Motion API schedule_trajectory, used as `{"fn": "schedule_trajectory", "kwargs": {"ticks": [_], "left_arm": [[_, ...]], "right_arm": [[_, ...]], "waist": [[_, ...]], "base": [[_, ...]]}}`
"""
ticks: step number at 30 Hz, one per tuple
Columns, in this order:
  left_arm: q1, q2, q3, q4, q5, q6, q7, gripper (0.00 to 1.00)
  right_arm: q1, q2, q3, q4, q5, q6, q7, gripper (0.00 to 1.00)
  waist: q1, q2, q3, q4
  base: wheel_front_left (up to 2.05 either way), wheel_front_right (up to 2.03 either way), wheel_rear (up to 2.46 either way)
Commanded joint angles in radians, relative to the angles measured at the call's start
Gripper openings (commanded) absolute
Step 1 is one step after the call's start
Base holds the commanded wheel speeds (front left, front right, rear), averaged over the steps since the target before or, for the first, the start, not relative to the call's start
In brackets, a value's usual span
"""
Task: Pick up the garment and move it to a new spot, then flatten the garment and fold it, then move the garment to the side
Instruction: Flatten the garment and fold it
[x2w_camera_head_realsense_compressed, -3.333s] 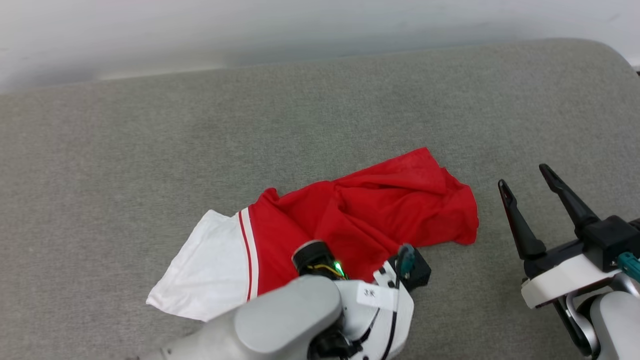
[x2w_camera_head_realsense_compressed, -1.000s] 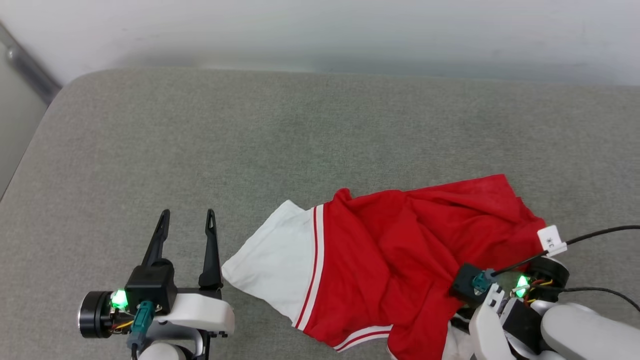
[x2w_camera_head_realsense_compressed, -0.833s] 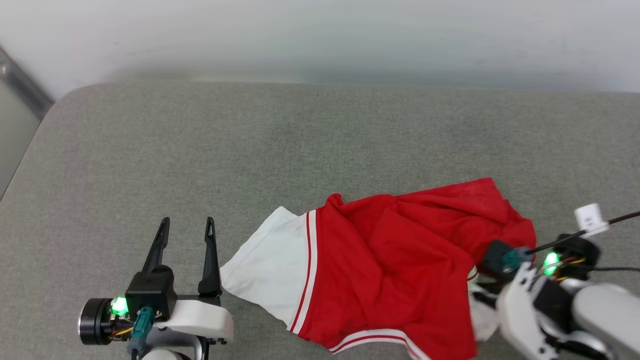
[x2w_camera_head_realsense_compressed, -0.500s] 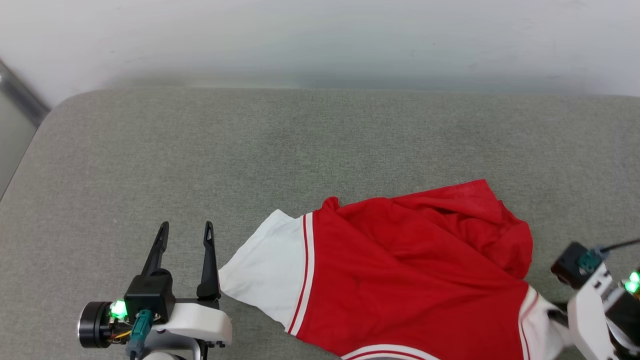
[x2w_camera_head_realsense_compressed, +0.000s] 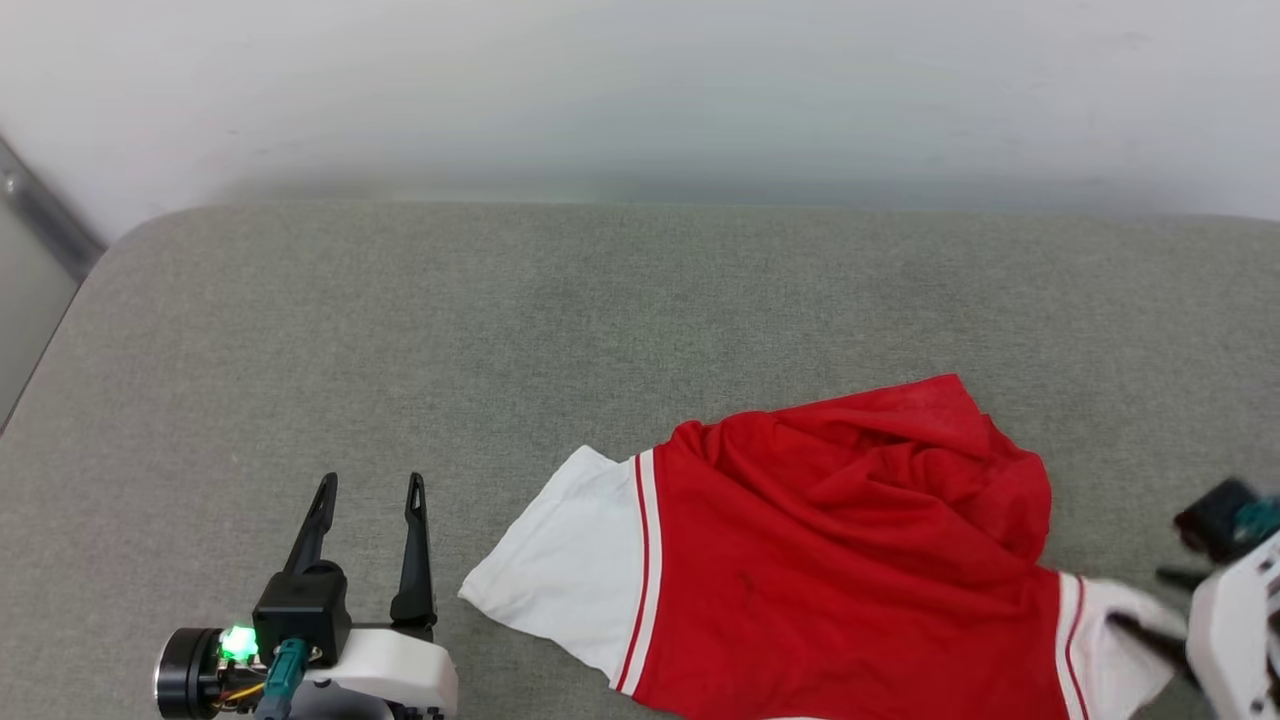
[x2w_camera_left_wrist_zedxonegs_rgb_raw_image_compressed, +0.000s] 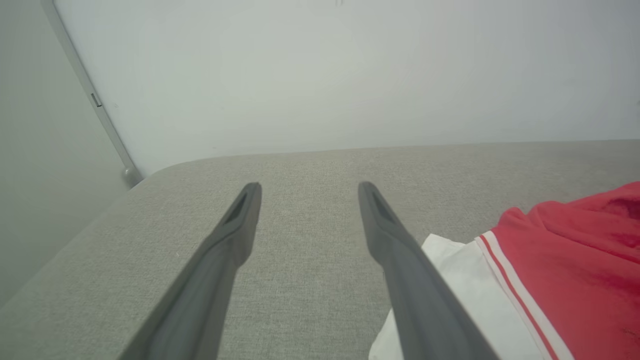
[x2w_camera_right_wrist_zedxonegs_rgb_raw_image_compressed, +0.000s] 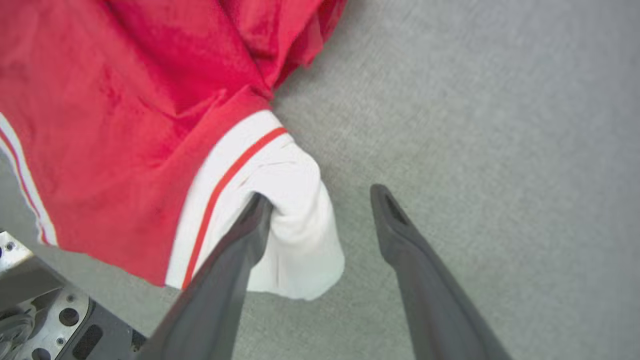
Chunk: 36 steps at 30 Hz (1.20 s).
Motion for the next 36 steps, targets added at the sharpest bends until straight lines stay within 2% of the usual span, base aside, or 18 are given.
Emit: {"fn": "schedule_trajectory", "kwargs": {"ticks": [1, 5, 9, 13, 17, 21, 25, 32, 36], "left_arm": [[0.010, -0.001, 0.007, 0.000, 0.006, -0.005, -0.002, 1.00], [0.019, -0.006, 0.019, 0.003, 0.014, -0.015, -0.002, 1.00], [0.013, -0.015, 0.030, 0.001, 0.024, -0.024, -0.002, 1.00], [-0.003, -0.023, 0.034, -0.004, 0.034, -0.035, -0.002, 1.00], [-0.021, -0.031, 0.034, -0.006, 0.044, -0.046, -0.002, 1.00], [-0.038, -0.044, 0.036, -0.009, 0.054, -0.053, -0.002, 1.00], [-0.059, -0.054, 0.035, -0.005, 0.062, -0.062, -0.002, 1.00], [-0.076, -0.066, 0.046, 0.000, 0.072, -0.072, -0.002, 1.00], [-0.082, -0.072, 0.054, 0.007, 0.075, -0.078, -0.002, 1.00]], "right_arm": [[-0.022, -0.018, -0.021, -0.020, -0.008, -0.001, -0.013, 1.00], [-0.066, -0.079, -0.103, -0.124, -0.045, -0.001, -0.005, 1.00], [-0.119, -0.105, -0.191, -0.223, -0.083, -0.001, 0.047, 1.00], [-0.168, -0.093, -0.227, -0.302, -0.122, -0.001, 0.156, 1.00], [-0.201, -0.024, -0.191, -0.331, -0.122, -0.001, 0.305, 1.00], [-0.224, 0.063, -0.121, -0.284, -0.141, -0.001, 0.408, 1.00], [-0.246, 0.130, -0.030, -0.175, -0.157, -0.001, 0.433, 1.00], [-0.228, 0.241, 0.123, 0.041, -0.145, -0.001, 0.378, 1.00], [-0.227, 0.274, 0.162, 0.101, -0.129, -0.001, 0.323, 1.00]], "waist": [[0.0001, -0.0001, -0.005, -0.004], [0.0001, -0.0001, -0.011, -0.006], [0.0001, -0.0001, -0.009, -0.004], [0.0001, -0.0001, 0.008, 0.005], [0.0001, -0.0001, 0.033, 0.018], [0.0001, -0.0001, 0.066, 0.033], [0.0001, -0.0001, 0.100, 0.051], [0.0001, -0.0001, 0.127, 0.067], [0.0001, -0.0001, 0.130, 0.068]], "base": [[0.00, 0.00, 0.00], [0.00, 0.00, 0.00], [0.00, 0.00, 0.00], [0.00, 0.00, 0.00], [0.00, 0.00, 0.00], [0.00, 0.00, 0.00], [0.00, 0.00, 0.00], [0.00, 0.00, 0.00], [0.00, 0.00, 0.00]]}}
